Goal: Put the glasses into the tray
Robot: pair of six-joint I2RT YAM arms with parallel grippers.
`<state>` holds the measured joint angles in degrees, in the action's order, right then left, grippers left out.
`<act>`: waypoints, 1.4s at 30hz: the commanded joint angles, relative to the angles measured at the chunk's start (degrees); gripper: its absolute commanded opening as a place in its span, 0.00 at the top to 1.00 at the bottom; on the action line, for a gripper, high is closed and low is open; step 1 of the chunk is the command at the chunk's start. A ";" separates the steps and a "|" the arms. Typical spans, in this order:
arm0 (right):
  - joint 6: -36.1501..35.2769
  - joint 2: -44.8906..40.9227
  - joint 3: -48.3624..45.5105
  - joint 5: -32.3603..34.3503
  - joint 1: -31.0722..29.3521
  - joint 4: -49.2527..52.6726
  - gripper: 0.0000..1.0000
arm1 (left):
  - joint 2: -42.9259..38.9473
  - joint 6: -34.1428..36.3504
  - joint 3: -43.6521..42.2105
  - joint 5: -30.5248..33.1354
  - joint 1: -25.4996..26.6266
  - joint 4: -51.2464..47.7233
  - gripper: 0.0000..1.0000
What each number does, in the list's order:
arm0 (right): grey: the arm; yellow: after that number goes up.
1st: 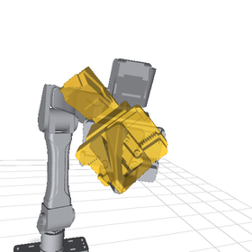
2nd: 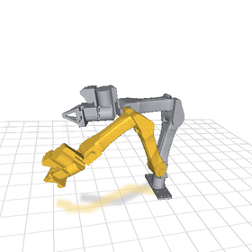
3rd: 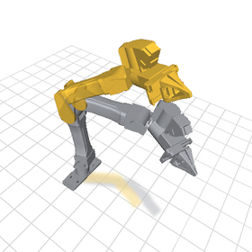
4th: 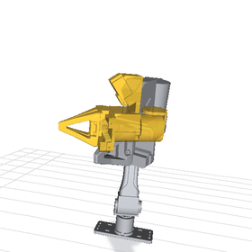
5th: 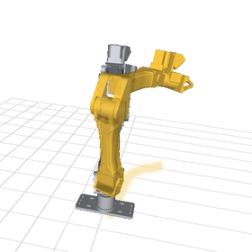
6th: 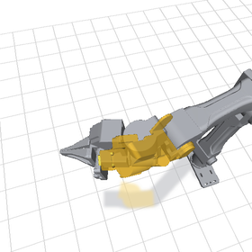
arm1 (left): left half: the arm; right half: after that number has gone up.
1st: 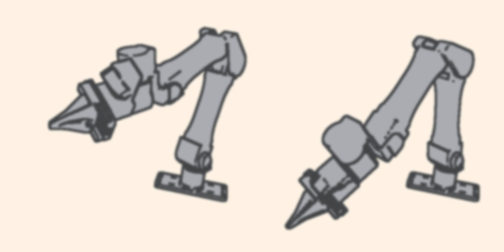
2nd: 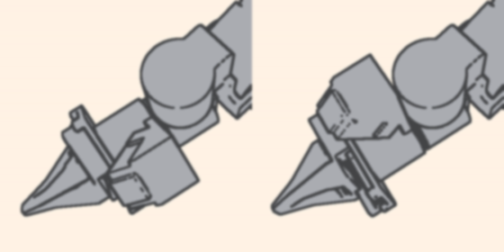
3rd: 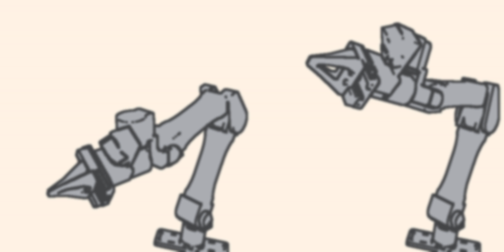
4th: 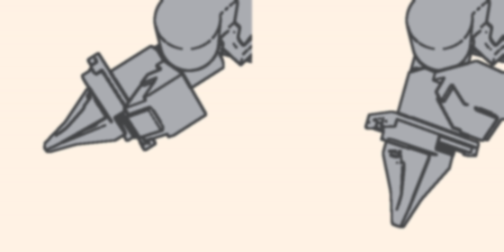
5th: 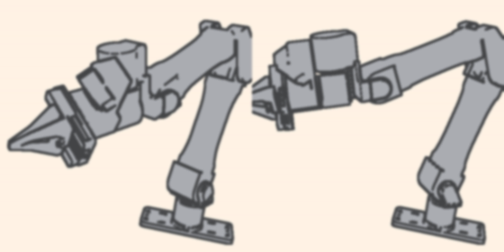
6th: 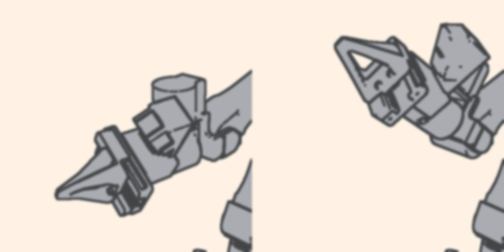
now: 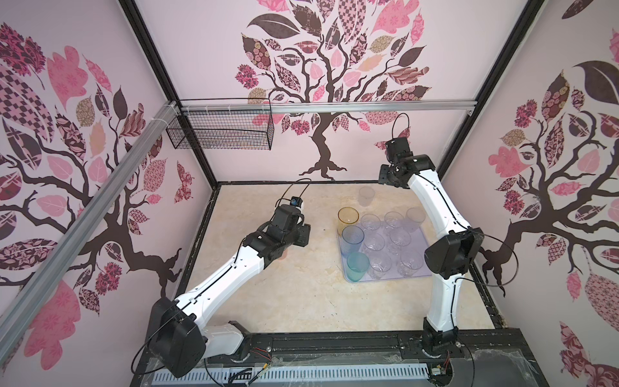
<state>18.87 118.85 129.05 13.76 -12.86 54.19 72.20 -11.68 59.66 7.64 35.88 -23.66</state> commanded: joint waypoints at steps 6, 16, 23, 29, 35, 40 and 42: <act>7.80 10.47 0.38 -7.17 1.64 -8.35 0.43 | -4.04 5.00 -12.85 -1.96 4.07 16.67 0.39; 8.64 18.72 2.08 -7.80 3.77 -9.66 0.44 | 1.16 3.10 -12.95 -3.62 4.16 16.63 0.40; 8.28 21.57 1.56 -9.14 4.29 -12.09 0.46 | 2.12 3.31 -13.18 -3.14 4.14 16.67 0.40; 7.84 24.82 3.59 -10.26 4.38 -13.43 0.49 | 2.90 4.02 -12.36 -2.54 4.12 15.84 0.40; 7.89 25.50 3.59 -11.65 4.41 -13.50 0.57 | 2.89 3.85 -12.90 -1.85 4.12 15.85 0.40; 7.50 23.18 1.64 -11.84 4.24 -14.16 0.72 | 3.05 3.97 -13.08 -1.48 4.14 15.91 0.40; 7.11 20.92 1.07 -11.91 3.99 -14.15 0.78 | 3.25 3.86 -13.05 -1.36 4.11 15.97 0.40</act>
<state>26.85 142.30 130.69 2.07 -8.49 39.48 74.89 -8.12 47.88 5.72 40.01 -8.62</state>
